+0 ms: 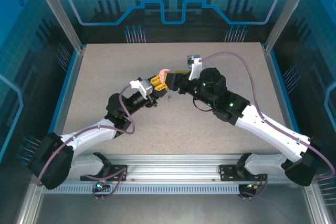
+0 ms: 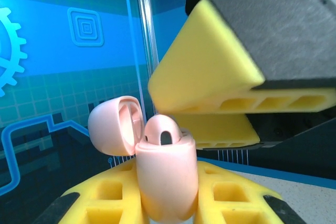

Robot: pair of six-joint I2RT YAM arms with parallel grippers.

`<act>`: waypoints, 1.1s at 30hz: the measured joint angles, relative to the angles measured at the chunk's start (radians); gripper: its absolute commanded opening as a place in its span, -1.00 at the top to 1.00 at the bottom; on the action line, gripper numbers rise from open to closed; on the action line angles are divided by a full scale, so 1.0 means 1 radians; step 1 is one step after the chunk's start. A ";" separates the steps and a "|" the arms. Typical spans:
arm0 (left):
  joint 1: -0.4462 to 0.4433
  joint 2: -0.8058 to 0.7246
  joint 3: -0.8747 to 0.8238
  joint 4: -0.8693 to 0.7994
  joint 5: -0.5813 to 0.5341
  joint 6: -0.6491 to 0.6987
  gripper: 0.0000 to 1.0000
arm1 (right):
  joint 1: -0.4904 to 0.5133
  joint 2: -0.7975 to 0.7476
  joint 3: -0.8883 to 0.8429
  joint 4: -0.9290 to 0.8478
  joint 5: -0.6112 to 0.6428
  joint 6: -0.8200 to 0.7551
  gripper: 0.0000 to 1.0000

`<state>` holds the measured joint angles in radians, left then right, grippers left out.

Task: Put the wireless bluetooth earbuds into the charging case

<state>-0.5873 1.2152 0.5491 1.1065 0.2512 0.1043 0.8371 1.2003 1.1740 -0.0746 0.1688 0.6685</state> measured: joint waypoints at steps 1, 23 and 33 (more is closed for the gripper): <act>0.000 0.000 0.000 0.000 0.000 0.000 1.00 | 0.000 0.000 0.016 -0.013 0.000 -0.005 -0.30; 0.000 -0.031 -0.068 -0.031 0.044 0.003 1.00 | -0.113 0.303 0.605 -0.560 -0.087 -0.103 -0.40; 0.000 -0.039 -0.068 -0.098 0.078 0.011 1.00 | -0.157 0.445 0.699 -0.695 -0.155 -0.121 -0.07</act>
<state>-0.5873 1.1759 0.4812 1.0080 0.3294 0.1150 0.6800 1.6451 1.8732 -0.7696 0.0135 0.5476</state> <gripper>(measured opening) 0.222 0.591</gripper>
